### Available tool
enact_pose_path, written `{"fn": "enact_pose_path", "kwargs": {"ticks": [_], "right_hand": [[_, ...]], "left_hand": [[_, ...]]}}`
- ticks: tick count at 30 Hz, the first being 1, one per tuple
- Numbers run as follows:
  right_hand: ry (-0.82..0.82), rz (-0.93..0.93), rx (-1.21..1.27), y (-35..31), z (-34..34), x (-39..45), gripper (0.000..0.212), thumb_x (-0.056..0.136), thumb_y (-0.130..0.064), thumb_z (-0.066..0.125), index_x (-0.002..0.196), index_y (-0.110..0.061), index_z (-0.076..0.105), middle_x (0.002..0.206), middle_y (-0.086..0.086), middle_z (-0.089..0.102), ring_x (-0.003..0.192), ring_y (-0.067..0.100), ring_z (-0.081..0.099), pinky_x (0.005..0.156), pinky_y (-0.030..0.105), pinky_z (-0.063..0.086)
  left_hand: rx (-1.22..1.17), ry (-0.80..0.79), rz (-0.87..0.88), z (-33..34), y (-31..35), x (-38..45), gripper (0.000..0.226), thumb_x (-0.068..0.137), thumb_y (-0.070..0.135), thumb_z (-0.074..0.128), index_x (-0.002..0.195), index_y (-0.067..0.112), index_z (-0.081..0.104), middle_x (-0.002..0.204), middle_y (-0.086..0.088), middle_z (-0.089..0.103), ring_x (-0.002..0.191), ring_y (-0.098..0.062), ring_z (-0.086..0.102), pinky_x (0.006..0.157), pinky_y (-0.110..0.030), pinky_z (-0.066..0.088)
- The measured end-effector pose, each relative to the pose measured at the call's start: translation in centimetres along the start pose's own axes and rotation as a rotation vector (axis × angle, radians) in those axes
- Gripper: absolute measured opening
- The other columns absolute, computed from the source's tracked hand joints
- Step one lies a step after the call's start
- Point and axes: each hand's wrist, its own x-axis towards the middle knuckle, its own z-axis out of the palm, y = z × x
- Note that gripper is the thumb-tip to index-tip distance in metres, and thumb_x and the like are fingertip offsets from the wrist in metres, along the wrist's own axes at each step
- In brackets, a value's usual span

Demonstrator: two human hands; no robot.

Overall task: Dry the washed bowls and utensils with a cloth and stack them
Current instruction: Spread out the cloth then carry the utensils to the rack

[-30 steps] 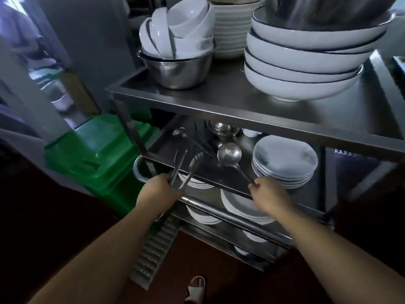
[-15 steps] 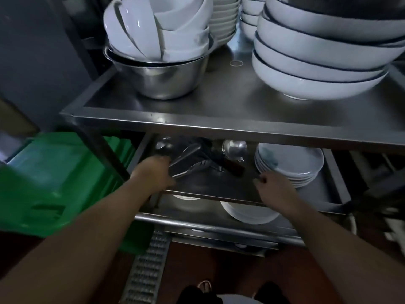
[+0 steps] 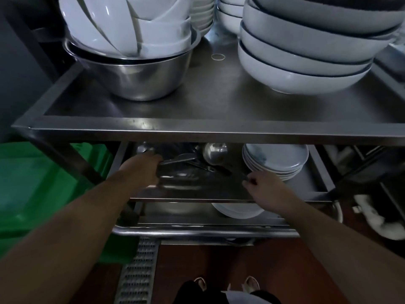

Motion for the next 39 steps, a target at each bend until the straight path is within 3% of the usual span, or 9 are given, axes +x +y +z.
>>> {"fn": "enact_pose_path", "kwargs": {"ticks": [3,8,13,17,27,34,39], "right_hand": [[-0.012,0.002,-0.002,-0.2,0.2,0.2,0.03,0.106,-0.036,0.057,0.087,-0.016,0.068,0.07,0.002,0.065,0.063,0.018,0.062,0.057,0.032,0.042],[0.025,-0.018,-0.038,-0.9,0.6,0.6,0.031,0.105,-0.036,0.058,0.083,-0.016,0.065,0.067,-0.001,0.061,0.063,0.013,0.059,0.055,0.03,0.037],[0.05,-0.033,-0.049,-1.3,0.5,0.7,0.031,0.105,-0.037,0.058,0.083,-0.015,0.065,0.067,0.0,0.062,0.062,0.014,0.06,0.056,0.03,0.04],[0.052,-0.051,-0.062,-1.5,0.1,1.1,0.029,0.104,-0.038,0.058,0.087,-0.018,0.068,0.073,0.001,0.066,0.068,0.018,0.064,0.064,0.033,0.048],[-0.042,-0.157,-0.176,-2.7,-0.3,3.0,0.017,0.106,-0.043,0.056,0.101,-0.031,0.068,0.083,-0.006,0.068,0.075,0.011,0.066,0.069,0.033,0.054],[-0.112,-0.246,-0.194,-4.2,1.5,4.9,0.019,0.104,-0.041,0.058,0.106,-0.028,0.072,0.089,-0.006,0.069,0.079,0.012,0.066,0.07,0.034,0.052],[-0.159,-0.27,-0.233,-4.3,2.1,6.4,0.019,0.103,-0.041,0.06,0.113,-0.029,0.071,0.105,-0.002,0.072,0.091,0.017,0.066,0.083,0.037,0.055]], "left_hand": [[0.004,0.004,0.024,0.0,-0.3,-0.1,0.048,0.064,0.032,0.079,0.11,0.02,0.067,0.112,-0.006,0.065,0.091,-0.031,0.069,0.073,-0.039,0.059],[0.018,-0.028,0.023,3.6,-3.6,2.1,0.05,0.06,0.045,0.071,0.106,0.028,0.062,0.109,0.002,0.063,0.097,-0.027,0.067,0.078,-0.041,0.059],[-0.004,-0.039,0.008,2.4,-2.4,1.1,0.049,0.063,0.038,0.074,0.109,0.025,0.063,0.11,-0.001,0.063,0.1,-0.03,0.068,0.08,-0.044,0.06],[-0.02,-0.027,-0.068,-0.1,0.3,-1.4,0.055,0.072,0.03,0.078,0.124,0.024,0.061,0.123,-0.003,0.059,0.112,-0.033,0.064,0.082,-0.043,0.056],[-0.103,0.055,-0.187,-0.6,1.1,-4.2,0.077,0.085,0.031,0.072,0.155,0.024,0.041,0.156,-0.005,0.044,0.14,-0.032,0.047,0.11,-0.047,0.044],[-0.221,0.16,-0.258,-0.4,0.3,-6.5,0.069,0.089,0.031,0.067,0.153,0.023,0.044,0.148,-0.005,0.051,0.131,-0.032,0.054,0.108,-0.046,0.048],[-0.234,0.229,-0.242,0.0,-0.1,-7.9,0.062,0.089,0.03,0.066,0.148,0.021,0.05,0.142,-0.005,0.056,0.127,-0.03,0.058,0.107,-0.042,0.049]]}}
